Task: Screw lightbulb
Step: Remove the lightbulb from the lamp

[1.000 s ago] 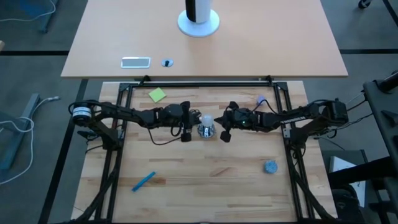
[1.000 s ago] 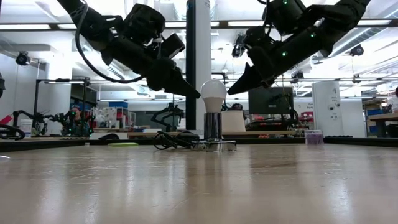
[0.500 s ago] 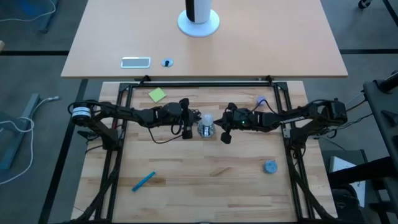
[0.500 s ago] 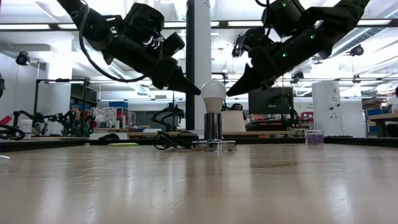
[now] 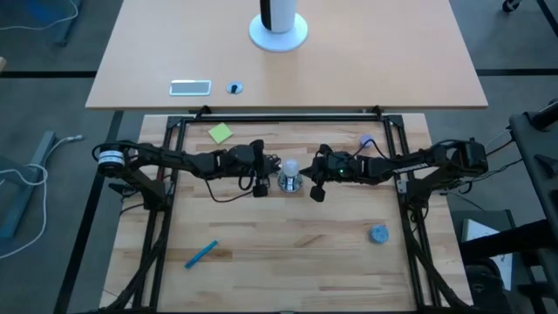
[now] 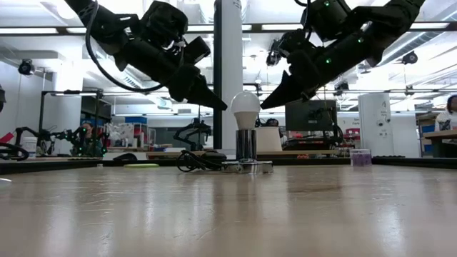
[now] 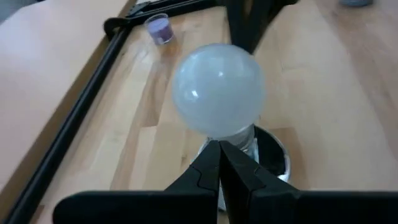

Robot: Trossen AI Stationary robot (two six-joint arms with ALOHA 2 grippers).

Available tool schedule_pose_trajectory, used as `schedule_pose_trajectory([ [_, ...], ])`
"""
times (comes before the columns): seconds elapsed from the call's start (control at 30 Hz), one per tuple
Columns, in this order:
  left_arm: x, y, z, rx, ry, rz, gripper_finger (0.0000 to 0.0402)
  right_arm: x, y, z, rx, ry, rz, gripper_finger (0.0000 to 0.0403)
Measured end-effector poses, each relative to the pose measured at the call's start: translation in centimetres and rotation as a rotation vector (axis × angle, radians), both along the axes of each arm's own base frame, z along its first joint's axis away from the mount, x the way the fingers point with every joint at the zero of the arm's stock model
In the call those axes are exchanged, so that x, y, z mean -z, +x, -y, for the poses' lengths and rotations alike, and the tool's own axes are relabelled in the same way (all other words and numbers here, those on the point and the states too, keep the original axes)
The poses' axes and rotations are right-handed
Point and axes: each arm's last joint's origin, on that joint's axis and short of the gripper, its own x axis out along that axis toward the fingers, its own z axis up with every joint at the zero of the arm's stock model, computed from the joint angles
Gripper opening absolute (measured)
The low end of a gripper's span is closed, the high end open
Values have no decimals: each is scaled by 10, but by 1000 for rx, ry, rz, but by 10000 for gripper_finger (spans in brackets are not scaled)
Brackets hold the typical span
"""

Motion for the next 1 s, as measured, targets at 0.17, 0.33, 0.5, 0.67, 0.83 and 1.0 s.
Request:
schedule_pose_trajectory([
  [0.17,2,3,-3,-19,16,20,0,2,2,1,5,-4,6,0],
  [0.33,4,6,-2,16,1,33,0,3,2,4,51,-39,-3,0],
  [0.5,0,4,2,65,-22,35,0,2,1,5,76,-59,-11,0],
  [0.67,-6,0,2,41,-10,40,0,-1,-2,1,26,-28,-12,0],
  [0.83,-4,1,-1,-25,19,37,0,-4,-1,-1,-8,-4,15,0],
  [1.0,3,5,-3,-43,9,37,0,-4,-2,1,6,-22,11,0],
])
